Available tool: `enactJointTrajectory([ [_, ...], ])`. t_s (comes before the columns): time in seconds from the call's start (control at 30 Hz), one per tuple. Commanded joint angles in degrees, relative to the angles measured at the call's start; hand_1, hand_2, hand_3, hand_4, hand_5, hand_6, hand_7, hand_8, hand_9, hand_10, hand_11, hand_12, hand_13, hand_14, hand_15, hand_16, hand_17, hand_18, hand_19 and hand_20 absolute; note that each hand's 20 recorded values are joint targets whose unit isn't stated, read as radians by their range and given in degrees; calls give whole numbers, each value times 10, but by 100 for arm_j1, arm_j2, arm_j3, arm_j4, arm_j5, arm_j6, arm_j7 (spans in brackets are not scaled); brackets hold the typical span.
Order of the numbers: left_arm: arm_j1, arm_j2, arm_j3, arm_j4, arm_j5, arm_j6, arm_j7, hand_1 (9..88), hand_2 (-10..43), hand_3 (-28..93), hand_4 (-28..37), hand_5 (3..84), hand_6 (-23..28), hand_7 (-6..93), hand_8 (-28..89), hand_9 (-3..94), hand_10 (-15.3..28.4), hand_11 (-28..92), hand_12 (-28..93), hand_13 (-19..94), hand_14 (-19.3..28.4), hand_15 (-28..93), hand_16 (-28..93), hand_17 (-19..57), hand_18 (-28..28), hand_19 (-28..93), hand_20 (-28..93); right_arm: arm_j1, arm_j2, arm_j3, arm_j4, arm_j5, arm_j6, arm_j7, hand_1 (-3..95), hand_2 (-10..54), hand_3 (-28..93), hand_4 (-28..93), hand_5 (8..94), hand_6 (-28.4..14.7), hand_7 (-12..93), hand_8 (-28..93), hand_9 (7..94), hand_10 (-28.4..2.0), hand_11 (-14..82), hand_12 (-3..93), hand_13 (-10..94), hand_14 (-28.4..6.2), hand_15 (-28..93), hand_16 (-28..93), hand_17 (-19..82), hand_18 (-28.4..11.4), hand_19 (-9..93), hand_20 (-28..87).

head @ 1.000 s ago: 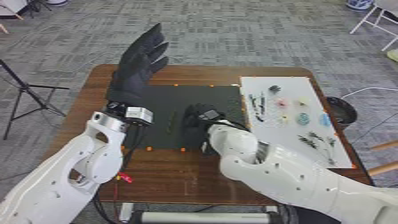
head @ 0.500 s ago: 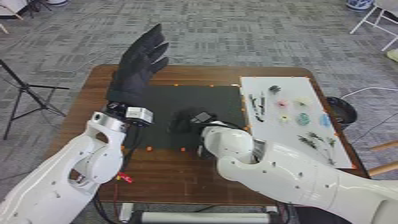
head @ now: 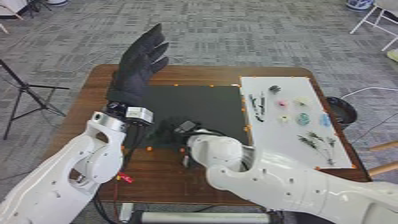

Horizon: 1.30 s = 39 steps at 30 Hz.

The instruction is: Arrange flowers

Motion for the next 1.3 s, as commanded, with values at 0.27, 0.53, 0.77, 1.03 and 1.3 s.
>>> enactJointTrajectory([
  [0.27, 130, -18, -108, -75, 0, 67, -26, 276, -60, 647, -244, 227, 9, 147, -67, 153, 87, 119, 229, 113, 112, 139, 108, -137, 186, 328, 123, 28, 427, -276, -87, -116, -425, 60, 181, 125, 932, 38, 500, -27, 110, -106, 772, -133, 624, 400, 795, -83, 908, 279, 266, -196, 665, 252],
  [0.53, 147, -22, -120, -84, -2, 77, -21, 275, -61, 649, -243, 227, 9, 148, -67, 153, 87, 119, 229, 114, 112, 140, 108, -137, 186, 328, 123, 334, 542, -596, 305, -242, -556, 179, 179, 127, 932, 39, 513, -29, 111, -107, 772, -133, 626, 396, 795, -83, 907, 278, 265, -196, 663, 251],
  [0.77, 143, -11, -118, -88, -8, 84, -14, 275, -59, 646, -244, 227, 9, 147, -67, 154, 87, 119, 229, 113, 112, 140, 108, -137, 186, 329, 123, 462, 380, -662, 545, -239, -455, 218, 177, 130, 932, 38, 513, -28, 110, -107, 772, -132, 629, 392, 796, -83, 908, 277, 265, -196, 662, 251],
  [1.03, 53, -15, -49, -65, -9, 65, 15, 275, -60, 647, -245, 227, 10, 146, -66, 153, 87, 119, 228, 113, 112, 140, 107, -138, 186, 328, 123, 878, 43, -952, 981, -338, -318, 140, 176, 131, 932, 40, 510, -28, 111, -107, 771, -132, 628, 396, 796, -82, 908, 279, 264, -197, 661, 251],
  [1.3, 90, -25, -72, -74, -3, 65, 3, 275, -60, 647, -243, 227, 10, 146, -65, 153, 87, 119, 228, 113, 112, 139, 107, -138, 186, 328, 123, 919, -64, -947, 1042, -321, -253, 159, 175, 134, 932, 37, 508, -25, 113, -108, 771, -132, 629, 395, 796, -82, 907, 280, 265, -197, 659, 251],
])
